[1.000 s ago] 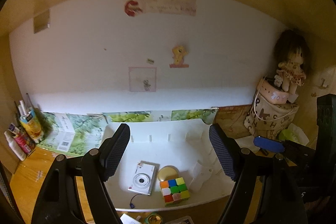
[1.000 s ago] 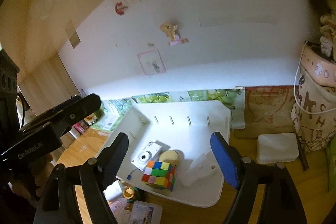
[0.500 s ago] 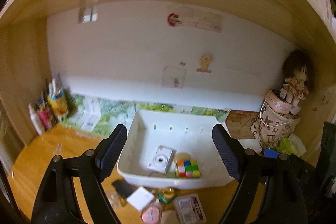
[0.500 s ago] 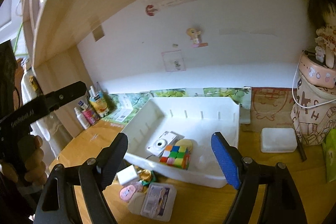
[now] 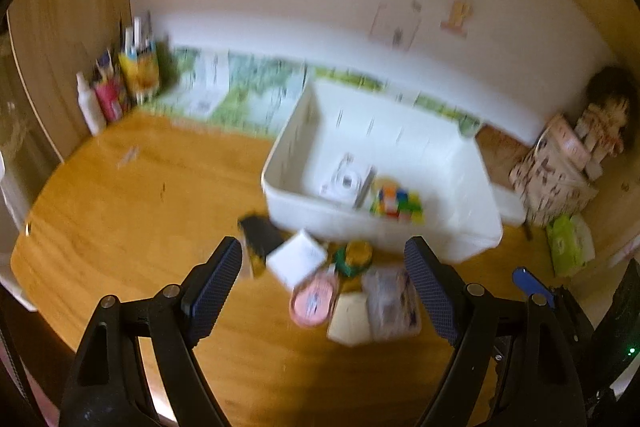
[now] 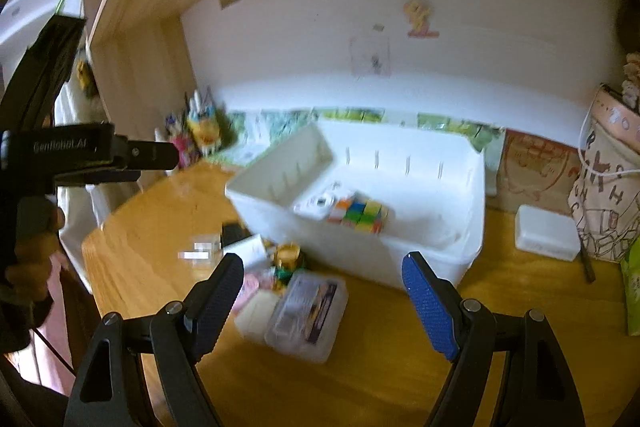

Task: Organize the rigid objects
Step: 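Withdraw both grippers from the bin back over the desk, then grasp the clear barcoded plastic box with the right gripper while the left grasps the beige angular piece, then carry the clear box and beige piece into the white bin and open both grippers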

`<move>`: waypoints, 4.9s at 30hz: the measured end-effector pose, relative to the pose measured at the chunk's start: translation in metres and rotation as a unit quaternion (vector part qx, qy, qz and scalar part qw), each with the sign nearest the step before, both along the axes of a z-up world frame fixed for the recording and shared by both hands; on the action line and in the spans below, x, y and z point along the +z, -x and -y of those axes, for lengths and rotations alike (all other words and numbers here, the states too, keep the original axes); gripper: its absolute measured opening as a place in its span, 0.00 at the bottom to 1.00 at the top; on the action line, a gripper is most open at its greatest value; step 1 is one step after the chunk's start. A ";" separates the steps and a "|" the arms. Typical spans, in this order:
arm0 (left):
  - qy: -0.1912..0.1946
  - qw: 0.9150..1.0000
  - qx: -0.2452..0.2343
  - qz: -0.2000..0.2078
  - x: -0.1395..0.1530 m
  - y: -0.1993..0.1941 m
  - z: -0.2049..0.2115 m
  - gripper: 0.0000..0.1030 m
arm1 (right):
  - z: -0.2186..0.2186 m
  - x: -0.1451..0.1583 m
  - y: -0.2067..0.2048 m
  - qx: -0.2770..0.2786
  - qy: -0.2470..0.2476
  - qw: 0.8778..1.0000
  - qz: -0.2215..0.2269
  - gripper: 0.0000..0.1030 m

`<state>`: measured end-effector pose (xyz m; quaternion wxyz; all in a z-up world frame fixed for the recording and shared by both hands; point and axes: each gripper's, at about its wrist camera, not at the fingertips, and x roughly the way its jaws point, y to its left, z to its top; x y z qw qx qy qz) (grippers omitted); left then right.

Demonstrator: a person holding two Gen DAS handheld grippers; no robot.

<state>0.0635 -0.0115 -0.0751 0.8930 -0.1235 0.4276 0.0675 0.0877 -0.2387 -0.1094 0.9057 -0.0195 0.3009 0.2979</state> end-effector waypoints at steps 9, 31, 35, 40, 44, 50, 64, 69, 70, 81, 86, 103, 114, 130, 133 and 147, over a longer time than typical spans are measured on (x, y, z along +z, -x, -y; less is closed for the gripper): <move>0.023 0.994 0.002 -0.109 -0.043 0.006 0.004 0.83 | -0.020 -0.035 0.010 0.037 0.039 0.998 -0.028 0.80; 0.089 0.963 0.045 -0.252 -0.100 -0.031 0.010 0.83 | -0.044 -0.096 -0.014 0.047 0.083 0.989 -0.116 0.80; 0.093 0.955 0.048 -0.277 -0.112 -0.037 0.011 0.83 | -0.047 -0.100 -0.017 0.056 0.083 0.987 -0.124 0.80; 0.099 0.947 0.052 -0.302 -0.124 -0.042 0.009 0.83 | -0.051 -0.104 -0.018 0.062 0.084 0.987 -0.126 0.80; 0.102 0.943 0.058 -0.312 -0.130 -0.044 0.005 0.83 | -0.052 -0.106 -0.021 0.063 0.080 0.986 -0.132 0.80; 0.102 0.940 0.054 -0.322 -0.139 -0.053 0.007 0.83 | -0.052 -0.107 -0.026 0.063 0.076 0.986 -0.134 0.80; 0.096 0.932 0.042 -0.347 -0.157 -0.084 0.033 0.82 | -0.046 -0.107 -0.039 0.058 0.056 0.987 -0.142 0.79; 0.093 0.930 0.042 -0.352 -0.159 -0.096 0.047 0.81 | -0.049 -0.107 -0.047 0.064 0.049 0.986 -0.148 0.76; 0.094 0.930 0.042 -0.354 -0.160 -0.100 0.052 0.80 | -0.049 -0.107 -0.048 0.065 0.050 0.986 -0.148 0.75; 0.093 0.927 0.042 -0.362 -0.178 -0.114 0.064 0.57 | -0.049 -0.107 -0.047 0.079 0.062 0.984 -0.149 0.65; 0.090 0.927 0.037 -0.361 -0.180 -0.121 0.075 0.50 | -0.044 -0.107 -0.050 0.082 0.055 0.983 -0.157 0.65; 0.075 0.929 0.034 -0.360 -0.176 -0.101 0.091 0.49 | -0.048 -0.097 -0.051 0.106 0.081 0.975 -0.176 0.64; 0.082 0.941 0.032 -0.326 -0.139 -0.082 0.077 0.49 | -0.044 -0.083 -0.050 0.114 0.084 0.978 -0.150 0.64; 0.034 0.971 0.024 -0.236 -0.064 -0.088 0.051 0.49 | -0.028 -0.036 -0.035 0.125 0.084 0.983 -0.102 0.64; 0.036 0.975 0.014 -0.218 -0.049 -0.092 0.048 0.49 | -0.026 -0.021 -0.038 0.118 0.079 0.986 -0.084 0.64; 0.025 0.994 -0.028 -0.102 -0.004 -0.135 0.041 0.49 | -0.011 0.037 -0.072 0.050 0.051 0.997 -0.019 0.64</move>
